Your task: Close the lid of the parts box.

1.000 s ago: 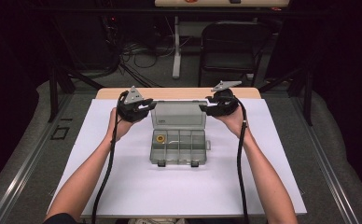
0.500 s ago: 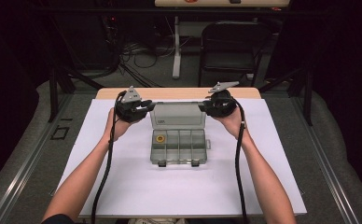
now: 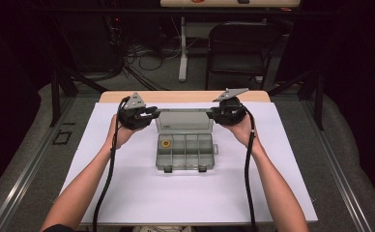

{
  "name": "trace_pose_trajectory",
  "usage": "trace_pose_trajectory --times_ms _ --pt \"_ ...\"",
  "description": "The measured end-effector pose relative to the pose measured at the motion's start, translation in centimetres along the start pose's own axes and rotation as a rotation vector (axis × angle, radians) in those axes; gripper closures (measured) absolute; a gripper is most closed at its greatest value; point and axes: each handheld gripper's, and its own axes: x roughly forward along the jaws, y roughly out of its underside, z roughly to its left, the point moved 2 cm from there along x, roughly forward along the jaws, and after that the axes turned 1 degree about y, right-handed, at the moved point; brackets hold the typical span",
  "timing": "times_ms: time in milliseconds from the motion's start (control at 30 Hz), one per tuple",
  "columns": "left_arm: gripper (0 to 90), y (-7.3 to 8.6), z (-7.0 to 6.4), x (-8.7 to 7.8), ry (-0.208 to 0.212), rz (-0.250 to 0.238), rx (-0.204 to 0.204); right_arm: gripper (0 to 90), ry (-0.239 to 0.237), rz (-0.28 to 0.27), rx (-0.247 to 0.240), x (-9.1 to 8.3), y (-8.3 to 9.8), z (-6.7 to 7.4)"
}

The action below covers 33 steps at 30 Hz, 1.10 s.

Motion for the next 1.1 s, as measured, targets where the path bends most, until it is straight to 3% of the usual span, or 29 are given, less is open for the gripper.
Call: trace_pose_trajectory --times_ms 300,567,667,767,833,867,967,1033,1100 --pt "72.9 0.2 -0.4 -0.3 0.004 -0.009 -0.002 71.7 0.025 0.013 -0.032 -0.4 0.1 0.7" --pt "69.9 0.3 -0.8 -0.4 -0.008 -0.018 0.003 72.3 0.02 0.01 -0.053 -0.5 0.3 0.8" --pt "63.2 0.1 -0.9 -0.6 -0.001 -0.022 0.003 72.5 0.02 0.009 -0.058 -0.6 0.4 0.9" --pt "47.2 -0.4 -1.0 -1.2 0.006 -0.031 -0.011 72.5 0.015 0.005 -0.057 -0.6 0.4 0.8" --pt "44.9 -1.0 -1.1 -1.6 0.008 -0.047 -0.012 72.5 0.012 0.004 -0.063 -0.6 0.4 0.8" --pt "46.1 -1.3 -1.2 -1.8 0.0 -0.054 -0.011 72.5 0.012 0.005 -0.066 -0.6 0.4 0.8" --pt "61.4 -2.1 -1.0 -1.9 -0.038 -0.063 -0.027 72.6 0.01 0.011 -0.071 -0.7 0.4 0.9" --pt "70.9 -2.6 -0.8 -1.6 -0.074 -0.049 -0.049 72.5 0.01 0.009 -0.071 -0.8 0.5 1.0" --pt "79.1 -2.8 -0.6 -1.1 -0.08 -0.025 -0.061 72.4 0.005 0.007 -0.069 -0.8 0.6 1.0"
